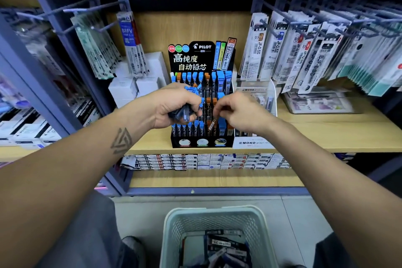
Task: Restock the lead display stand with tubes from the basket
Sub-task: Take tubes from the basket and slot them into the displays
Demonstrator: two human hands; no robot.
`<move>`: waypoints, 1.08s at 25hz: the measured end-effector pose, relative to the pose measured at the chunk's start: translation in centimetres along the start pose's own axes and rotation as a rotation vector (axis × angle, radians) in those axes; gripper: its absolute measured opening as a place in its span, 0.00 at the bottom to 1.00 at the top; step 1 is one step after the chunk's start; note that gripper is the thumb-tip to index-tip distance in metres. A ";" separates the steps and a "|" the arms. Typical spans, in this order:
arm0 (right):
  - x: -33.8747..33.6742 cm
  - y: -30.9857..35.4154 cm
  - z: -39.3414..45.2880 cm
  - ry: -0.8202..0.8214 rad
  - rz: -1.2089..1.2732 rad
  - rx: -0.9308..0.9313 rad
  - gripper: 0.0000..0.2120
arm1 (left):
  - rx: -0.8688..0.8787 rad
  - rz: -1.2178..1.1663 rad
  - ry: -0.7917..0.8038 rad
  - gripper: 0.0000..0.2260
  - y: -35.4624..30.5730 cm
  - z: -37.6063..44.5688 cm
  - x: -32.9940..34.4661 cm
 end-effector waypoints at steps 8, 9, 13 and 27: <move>0.2 0.9 -0.4 0.002 -0.347 -0.086 0.12 | -0.019 0.008 0.023 0.10 0.5 0.6 1.4; -0.1 1.0 -0.3 -0.033 -0.367 -0.080 0.11 | -0.018 0.014 0.023 0.10 0.5 0.7 1.4; -0.1 2.0 -0.3 -0.103 -0.478 -0.092 0.09 | -0.021 0.017 0.024 0.10 0.5 0.7 1.4; 1.2 2.7 -0.3 -0.090 -0.604 -0.096 0.08 | -0.012 -0.022 0.040 0.10 0.6 0.8 0.8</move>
Point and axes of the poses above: each hand's wrist, its own z-axis towards the middle knuckle, its own x-axis out of the palm, y = z × x, the point moved 6 cm from there along z, towards the middle knuckle, and after that the axes turned 2 degrees about y, right-handed, at the moved point
